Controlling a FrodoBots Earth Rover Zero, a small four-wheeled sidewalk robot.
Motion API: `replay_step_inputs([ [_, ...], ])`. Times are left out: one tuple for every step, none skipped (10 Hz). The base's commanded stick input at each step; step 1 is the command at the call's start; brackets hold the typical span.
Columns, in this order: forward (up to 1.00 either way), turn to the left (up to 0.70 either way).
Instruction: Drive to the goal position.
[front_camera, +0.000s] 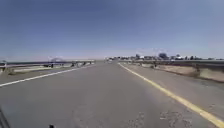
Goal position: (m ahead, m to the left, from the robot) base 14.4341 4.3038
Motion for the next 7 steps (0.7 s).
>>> replay_step_inputs([
  [0.85, 0.00],
  [0.85, 0.00],
  [0.85, 0.00],
  [0.85, 0.00],
  [0.85, 0.00],
  [0.85, 0.00],
  [0.85, 0.00],
])
